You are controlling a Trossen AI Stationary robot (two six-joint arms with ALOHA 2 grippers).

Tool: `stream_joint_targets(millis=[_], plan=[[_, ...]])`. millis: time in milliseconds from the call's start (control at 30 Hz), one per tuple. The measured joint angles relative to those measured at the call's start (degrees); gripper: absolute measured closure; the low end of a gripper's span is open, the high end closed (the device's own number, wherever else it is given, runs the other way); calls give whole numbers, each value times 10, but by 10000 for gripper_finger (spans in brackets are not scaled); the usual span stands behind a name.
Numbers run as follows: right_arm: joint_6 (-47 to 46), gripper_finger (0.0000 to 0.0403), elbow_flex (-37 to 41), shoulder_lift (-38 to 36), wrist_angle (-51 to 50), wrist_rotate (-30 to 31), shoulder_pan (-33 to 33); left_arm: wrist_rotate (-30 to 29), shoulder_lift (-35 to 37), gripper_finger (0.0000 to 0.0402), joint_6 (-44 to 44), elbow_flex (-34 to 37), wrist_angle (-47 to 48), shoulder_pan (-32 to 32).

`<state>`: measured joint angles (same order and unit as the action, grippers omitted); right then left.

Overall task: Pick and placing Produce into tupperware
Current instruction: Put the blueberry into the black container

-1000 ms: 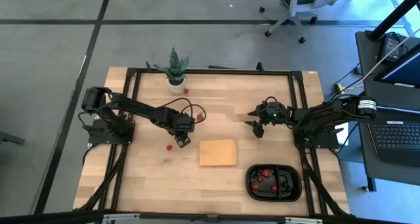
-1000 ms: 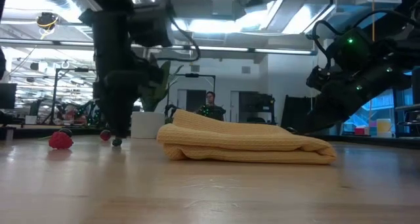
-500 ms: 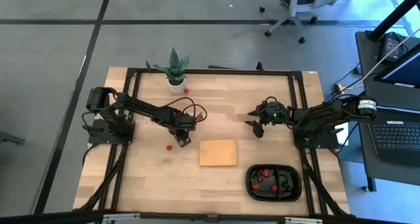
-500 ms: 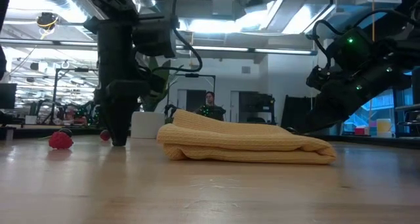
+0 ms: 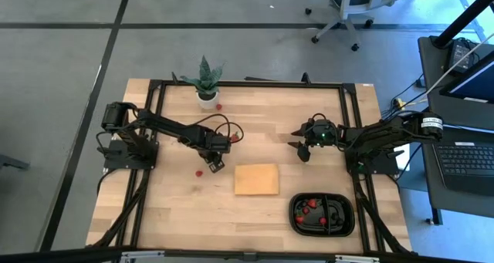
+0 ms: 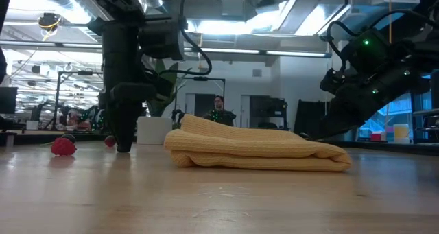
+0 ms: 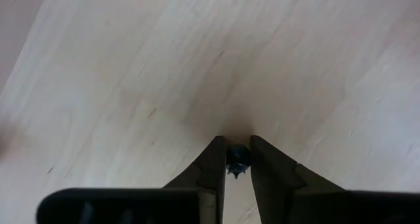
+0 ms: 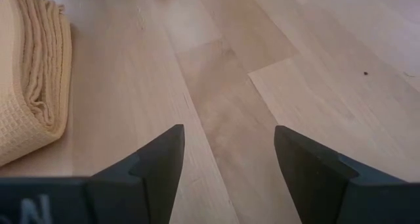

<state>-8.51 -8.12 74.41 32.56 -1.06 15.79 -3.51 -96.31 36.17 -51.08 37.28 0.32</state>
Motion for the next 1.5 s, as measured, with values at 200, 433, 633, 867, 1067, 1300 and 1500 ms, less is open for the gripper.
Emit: stream_joint_targets(millis=[200,433,633,867,1067,1300,1500], plan=[[0,166,0,0,0,0,0,15,3,352,-14,1,0,8],[0,166,0,0,0,0,0,43,1,352,-54,-34,7,12],[0,166,0,0,0,0,0,115,2,351,-111,-83,-23,10],[2,166,0,0,0,0,0,276,2,352,-175,-106,-207,7],[2,166,0,0,0,0,0,295,2,348,-226,-107,-403,-16],[0,166,0,0,0,0,0,234,-28,347,-333,-108,-612,-64],[0,166,0,0,0,0,0,207,-134,347,-359,-122,-765,-92]])
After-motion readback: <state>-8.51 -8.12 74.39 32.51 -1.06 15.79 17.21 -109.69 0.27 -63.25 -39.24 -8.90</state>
